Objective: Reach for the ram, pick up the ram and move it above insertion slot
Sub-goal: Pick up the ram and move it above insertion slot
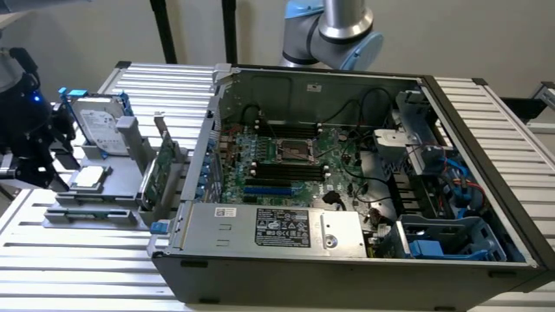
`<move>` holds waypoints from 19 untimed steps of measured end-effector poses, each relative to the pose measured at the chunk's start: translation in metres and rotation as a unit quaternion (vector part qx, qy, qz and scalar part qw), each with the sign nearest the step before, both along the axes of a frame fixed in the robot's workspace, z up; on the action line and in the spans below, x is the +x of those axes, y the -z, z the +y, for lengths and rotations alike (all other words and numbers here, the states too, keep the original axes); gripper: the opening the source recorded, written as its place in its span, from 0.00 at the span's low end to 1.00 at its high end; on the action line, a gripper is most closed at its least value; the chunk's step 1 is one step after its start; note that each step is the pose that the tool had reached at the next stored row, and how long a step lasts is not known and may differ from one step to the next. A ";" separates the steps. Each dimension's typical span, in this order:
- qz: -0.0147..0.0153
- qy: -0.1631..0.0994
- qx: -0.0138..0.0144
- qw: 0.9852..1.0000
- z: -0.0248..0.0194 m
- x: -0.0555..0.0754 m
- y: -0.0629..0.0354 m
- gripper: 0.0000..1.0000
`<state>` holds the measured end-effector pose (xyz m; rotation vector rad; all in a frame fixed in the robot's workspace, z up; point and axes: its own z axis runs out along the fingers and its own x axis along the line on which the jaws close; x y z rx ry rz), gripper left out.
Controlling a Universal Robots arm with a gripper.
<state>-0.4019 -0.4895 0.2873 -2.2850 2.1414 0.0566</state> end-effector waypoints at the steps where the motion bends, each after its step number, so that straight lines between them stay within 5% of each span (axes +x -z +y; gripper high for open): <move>1: 0.000 0.000 0.000 1.000 -0.0004 0.000 0.0017 0.48; 19: 0.000 0.010 0.000 1.000 -0.0065 0.006 0.0345 0.48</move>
